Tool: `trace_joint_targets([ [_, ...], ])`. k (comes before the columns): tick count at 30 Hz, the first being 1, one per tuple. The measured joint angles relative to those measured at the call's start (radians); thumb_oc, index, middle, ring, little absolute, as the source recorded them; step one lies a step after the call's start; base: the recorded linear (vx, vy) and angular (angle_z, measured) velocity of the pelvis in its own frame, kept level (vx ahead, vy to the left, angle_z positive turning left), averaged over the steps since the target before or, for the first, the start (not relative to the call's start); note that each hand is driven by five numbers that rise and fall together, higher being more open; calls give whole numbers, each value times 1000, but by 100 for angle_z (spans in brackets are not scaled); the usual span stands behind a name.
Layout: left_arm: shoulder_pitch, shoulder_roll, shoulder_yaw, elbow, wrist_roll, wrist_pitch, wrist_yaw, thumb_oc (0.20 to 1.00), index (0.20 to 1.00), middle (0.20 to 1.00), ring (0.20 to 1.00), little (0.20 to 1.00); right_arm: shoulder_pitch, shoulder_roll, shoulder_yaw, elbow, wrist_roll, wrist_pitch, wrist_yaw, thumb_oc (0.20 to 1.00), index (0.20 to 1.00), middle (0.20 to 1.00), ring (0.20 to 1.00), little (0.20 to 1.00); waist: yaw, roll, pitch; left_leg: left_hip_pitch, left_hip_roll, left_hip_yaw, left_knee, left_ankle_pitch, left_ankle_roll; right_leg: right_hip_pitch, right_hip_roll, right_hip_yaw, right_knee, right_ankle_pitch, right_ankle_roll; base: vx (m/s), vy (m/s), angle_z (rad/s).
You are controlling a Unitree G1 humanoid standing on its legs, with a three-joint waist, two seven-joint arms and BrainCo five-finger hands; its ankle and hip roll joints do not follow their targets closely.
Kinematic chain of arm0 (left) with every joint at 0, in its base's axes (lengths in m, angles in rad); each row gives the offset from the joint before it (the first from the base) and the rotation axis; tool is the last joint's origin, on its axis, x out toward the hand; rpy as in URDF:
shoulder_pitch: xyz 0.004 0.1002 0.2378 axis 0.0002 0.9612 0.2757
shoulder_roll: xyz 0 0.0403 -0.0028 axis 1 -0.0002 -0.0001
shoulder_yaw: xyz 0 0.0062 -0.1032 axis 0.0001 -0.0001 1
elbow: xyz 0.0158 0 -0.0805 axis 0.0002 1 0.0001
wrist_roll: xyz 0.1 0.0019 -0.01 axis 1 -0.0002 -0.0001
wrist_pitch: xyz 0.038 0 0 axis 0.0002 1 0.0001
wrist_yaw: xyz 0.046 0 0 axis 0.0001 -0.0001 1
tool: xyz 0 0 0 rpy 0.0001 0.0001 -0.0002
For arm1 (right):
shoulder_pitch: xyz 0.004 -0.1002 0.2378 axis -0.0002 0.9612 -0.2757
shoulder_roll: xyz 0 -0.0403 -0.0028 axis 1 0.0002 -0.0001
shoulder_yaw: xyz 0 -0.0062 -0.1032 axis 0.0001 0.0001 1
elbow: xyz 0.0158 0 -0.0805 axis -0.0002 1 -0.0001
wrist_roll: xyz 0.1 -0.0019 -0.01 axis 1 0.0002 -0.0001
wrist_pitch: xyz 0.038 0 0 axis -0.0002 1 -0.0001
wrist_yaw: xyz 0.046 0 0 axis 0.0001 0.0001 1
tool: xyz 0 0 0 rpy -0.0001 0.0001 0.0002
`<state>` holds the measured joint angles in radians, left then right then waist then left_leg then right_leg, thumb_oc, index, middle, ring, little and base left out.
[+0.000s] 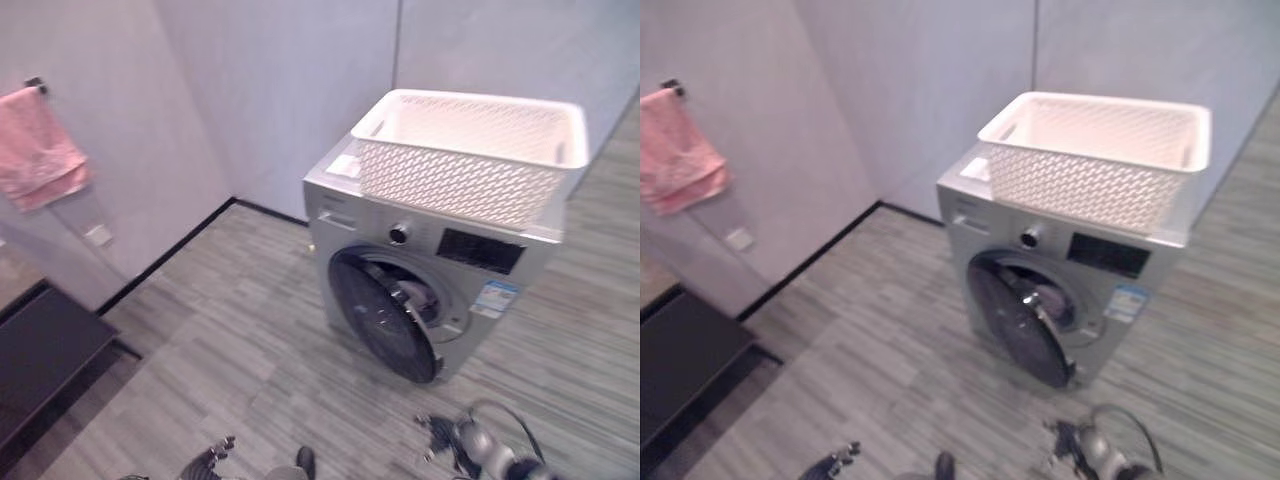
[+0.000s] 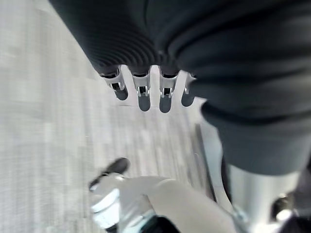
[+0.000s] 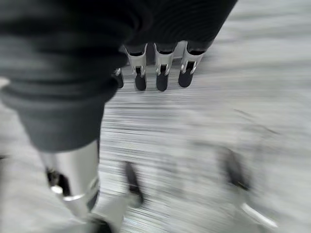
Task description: Grab the laundry basket,head to the washer,open it,put in the laundry and shut it.
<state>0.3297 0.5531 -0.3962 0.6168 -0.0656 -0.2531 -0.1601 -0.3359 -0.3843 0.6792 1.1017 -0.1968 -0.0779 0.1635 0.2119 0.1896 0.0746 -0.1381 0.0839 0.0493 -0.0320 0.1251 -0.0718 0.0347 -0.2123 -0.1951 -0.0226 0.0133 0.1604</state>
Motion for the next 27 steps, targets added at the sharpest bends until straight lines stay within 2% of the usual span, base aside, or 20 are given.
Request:
trace_joint_targets([
  [1,-5,7,1,-23,-3,-6,0,1000,1000,1000,1000,1000,-35,0,-3,43,7,2,-4,1000,1000,1000,1000,1000,0,-7,5,-9,-2,-14,5,1,-2,-7,1,-9,3,3,-2,-48,33,52],
  [3,-16,27,-23,-40,-5,-5,-3,1000,1000,1000,1000,1000,-128,12,-65,146,27,15,-19,1000,1000,1000,1000,1000,54,45,21,-45,-9,-40,1,23,-2,-23,-2,-40,7,6,2,-38,40,47],
  [4,-12,33,-25,-40,-7,-4,-2,1000,1000,1000,1000,1000,-170,11,-86,158,36,15,-40,1000,1000,1000,1000,1000,76,59,24,-62,-10,-44,-9,32,-1,-43,-3,-48,12,5,5,-36,36,29],
  [7,-26,34,-44,-40,-14,-3,-2,1000,1000,1000,1000,1000,-198,11,-112,165,85,15,-63,1000,1000,1000,1000,1000,93,59,39,-76,-14,-51,-8,40,-7,-53,-6,-57,19,2,10,-26,24,11],
  [9,-48,31,-61,-73,-25,-5,-2,1000,1000,1000,1000,1000,-236,-4,-206,203,175,20,-85,1000,1000,1000,1000,1000,106,57,65,-95,-19,-68,-8,45,-11,-67,-9,-70,31,-11,13,-19,12,18],
  [11,-70,32,-60,-110,-55,-4,-2,1000,1000,1000,1000,1000,-306,-32,-296,284,229,31,-93,1000,1000,1000,1000,1000,119,63,90,-116,-21,-67,-9,52,-12,-94,-13,-67,41,-11,11,-8,-2,4],
  [12,-97,32,-60,-130,-77,1,-2,1000,1000,1000,1000,1000,-364,-63,-340,369,244,47,-104,1000,1000,1000,1000,1000,141,78,98,-126,-28,-66,-8,57,-8,-104,-20,-67,42,-9,16,13,3,5],
  [14,-113,37,-51,-154,-94,4,0,1000,1000,1000,1000,1000,-388,-116,-355,411,243,65,-132,1000,1000,1000,1000,1000,162,96,106,-126,-39,-66,-10,56,-8,-103,-33,-69,42,-12,21,16,6,11],
  [15,-107,60,-47,-201,-122,3,0,1000,1000,1000,1000,1000,-419,-191,-377,452,243,85,-130,1000,1000,1000,1000,1000,177,115,108,-128,-55,-68,-12,59,-5,-99,-43,-79,39,-9,31,42,3,12],
  [16,-106,71,-45,-212,-129,4,-1,1000,1000,1000,1000,1000,-420,-224,-395,455,243,96,-141,1000,1000,1000,1000,1000,184,118,105,-128,-59,-67,-14,58,-5,-97,-50,-79,34,-7,36,80,31,18],
  [17,-99,80,-27,-215,-134,4,-2,1000,1000,1000,1000,1000,-427,-291,-429,468,246,107,-142,1000,1000,1000,1000,1000,186,123,102,-126,-68,-70,-21,60,-3,-87,-52,-88,19,-4,39,43,32,9],
  [21,-84,82,-14,-214,-163,13,-2,1000,1000,1000,1000,1000,-466,-452,-532,484,361,138,-198,1000,1000,1000,1000,1000,181,123,102,-125,-84,-60,-35,63,1,-82,-68,-84,-25,14,51,28,36,-4],
  [24,-78,82,-14,-212,-164,15,-3,1000,1000,1000,1000,1000,-500,-478,-543,523,437,172,-204,1000,1000,1000,1000,1000,166,121,103,-128,-83,-39,-45,65,4,-86,-67,-60,-64,38,52,28,13,-23],
  [27,-68,80,-12,-212,-173,14,-6,1000,1000,1000,1000,1000,-553,-507,-546,537,504,193,-203,1000,1000,1000,1000,1000,141,140,103,-144,-83,-34,-45,65,5,-114,-69,-43,-71,47,52,10,7,-18],
])
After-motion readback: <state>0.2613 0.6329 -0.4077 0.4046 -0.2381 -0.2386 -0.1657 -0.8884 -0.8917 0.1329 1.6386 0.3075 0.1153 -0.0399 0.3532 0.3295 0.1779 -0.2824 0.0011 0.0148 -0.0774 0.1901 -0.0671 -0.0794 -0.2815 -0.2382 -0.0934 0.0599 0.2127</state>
